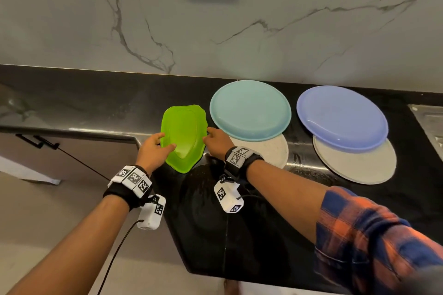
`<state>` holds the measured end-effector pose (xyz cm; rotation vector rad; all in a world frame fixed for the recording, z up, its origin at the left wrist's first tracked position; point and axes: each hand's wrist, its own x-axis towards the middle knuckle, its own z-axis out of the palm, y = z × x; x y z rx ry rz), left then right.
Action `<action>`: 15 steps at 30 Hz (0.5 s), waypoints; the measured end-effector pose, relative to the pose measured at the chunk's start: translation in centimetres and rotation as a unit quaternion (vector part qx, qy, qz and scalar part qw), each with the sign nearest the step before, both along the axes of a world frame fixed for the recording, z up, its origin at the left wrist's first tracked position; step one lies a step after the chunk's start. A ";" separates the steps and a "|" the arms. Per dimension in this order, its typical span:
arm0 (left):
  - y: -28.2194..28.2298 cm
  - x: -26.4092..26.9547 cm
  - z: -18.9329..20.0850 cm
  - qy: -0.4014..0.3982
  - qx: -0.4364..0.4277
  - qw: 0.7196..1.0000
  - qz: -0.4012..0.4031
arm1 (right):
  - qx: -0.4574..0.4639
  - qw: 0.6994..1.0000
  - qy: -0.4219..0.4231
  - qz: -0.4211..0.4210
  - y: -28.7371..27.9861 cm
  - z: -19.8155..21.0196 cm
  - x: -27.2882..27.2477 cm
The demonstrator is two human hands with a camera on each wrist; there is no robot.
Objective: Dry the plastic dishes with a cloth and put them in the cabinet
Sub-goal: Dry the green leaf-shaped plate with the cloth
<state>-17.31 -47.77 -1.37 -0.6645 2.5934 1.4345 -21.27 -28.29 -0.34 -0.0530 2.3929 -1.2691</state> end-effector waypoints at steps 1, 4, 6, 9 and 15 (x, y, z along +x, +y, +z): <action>0.0 -0.1 -0.2 0.005 0.007 1.000 0.003 | -0.005 1.000 -0.001 -0.008 -0.2 0.0 0.0; -0.3 -0.3 -0.5 0.011 0.050 0.998 0.030 | -0.032 0.998 -0.006 -0.047 -0.4 -0.1 -0.5; -0.4 -0.1 -0.4 0.009 0.084 0.995 0.043 | -0.033 0.997 -0.023 -0.067 -0.3 -0.6 -0.8; -0.2 0.9 -0.1 0.003 0.153 0.987 0.041 | -0.093 0.990 -0.074 -0.080 -0.1 -1.1 -0.7; 0.7 4.4 0.7 -0.015 0.280 0.957 0.074 | -0.292 0.934 -0.200 -0.043 2.9 1.8 2.4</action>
